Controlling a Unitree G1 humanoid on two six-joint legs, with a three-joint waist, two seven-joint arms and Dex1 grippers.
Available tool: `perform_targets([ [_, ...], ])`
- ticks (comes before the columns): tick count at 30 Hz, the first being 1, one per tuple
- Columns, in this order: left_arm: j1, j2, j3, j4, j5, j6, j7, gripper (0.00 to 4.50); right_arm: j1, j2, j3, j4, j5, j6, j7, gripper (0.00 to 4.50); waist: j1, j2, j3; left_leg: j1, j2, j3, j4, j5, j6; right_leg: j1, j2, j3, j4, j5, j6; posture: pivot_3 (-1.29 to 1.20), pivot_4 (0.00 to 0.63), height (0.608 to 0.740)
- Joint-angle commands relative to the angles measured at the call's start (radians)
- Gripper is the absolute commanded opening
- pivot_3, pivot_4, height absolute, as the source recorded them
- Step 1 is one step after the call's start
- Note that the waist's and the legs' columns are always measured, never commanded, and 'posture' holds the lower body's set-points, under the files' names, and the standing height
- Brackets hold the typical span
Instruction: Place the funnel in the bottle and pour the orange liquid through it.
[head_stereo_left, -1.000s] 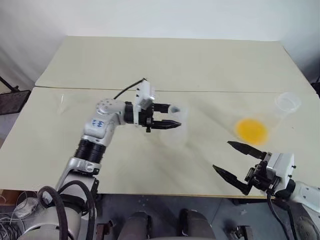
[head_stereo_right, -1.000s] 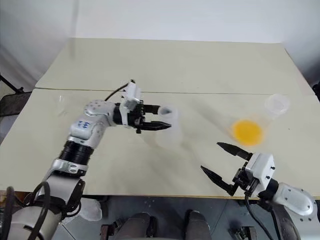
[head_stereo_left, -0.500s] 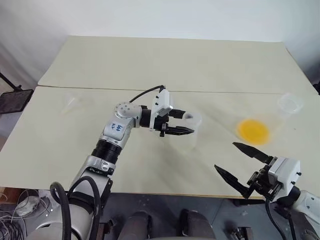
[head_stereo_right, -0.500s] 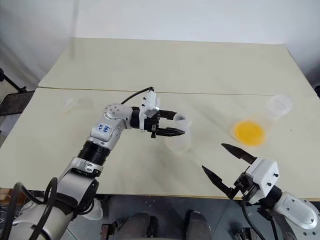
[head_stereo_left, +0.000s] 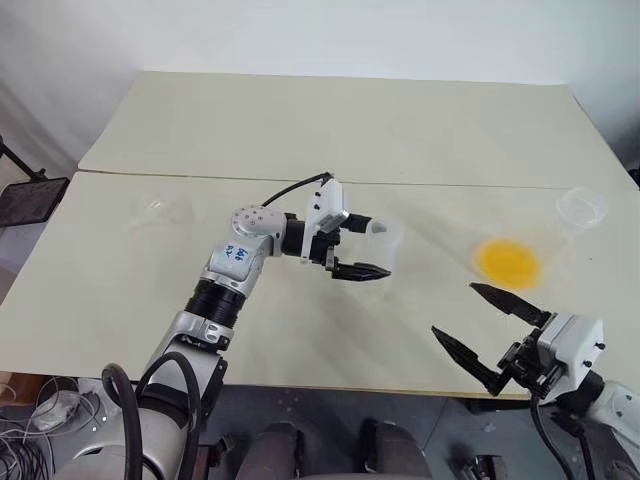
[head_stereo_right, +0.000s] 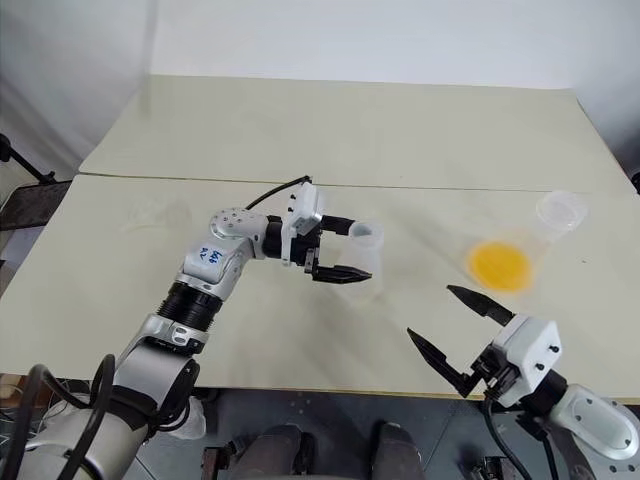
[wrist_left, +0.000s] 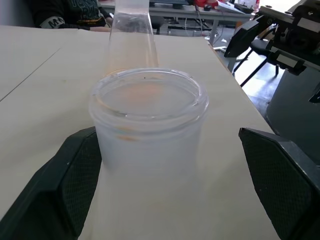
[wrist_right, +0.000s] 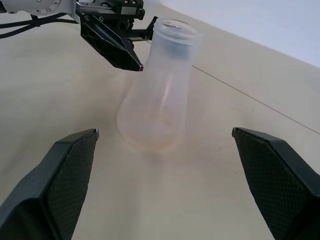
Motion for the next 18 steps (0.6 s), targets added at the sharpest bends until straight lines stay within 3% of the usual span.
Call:
perform_targets([
  [1,-0.005,0.003,0.021,-0.053,-0.018,0.011,0.009,4.47,-0.009,-0.015,-0.032,-0.024,0.016,0.002,0.005,4.5,0.0,0.0,0.0,0.0,0.0,0.0,0.0,0.0,0.0,0.0,0.0,0.0,0.0,0.0,0.0,0.0,0.15,0.74],
  [18,0.005,0.028,0.035,-0.091,-0.029,0.076,0.01,4.47,-0.031,-0.012,-0.037,-0.008,0.011,0.004,0.014,4.5,-0.001,0.0,0.0,0.0,0.0,0.0,0.0,0.0,0.0,0.0,0.0,0.0,0.0,0.0,0.0,0.0,0.15,0.74],
])
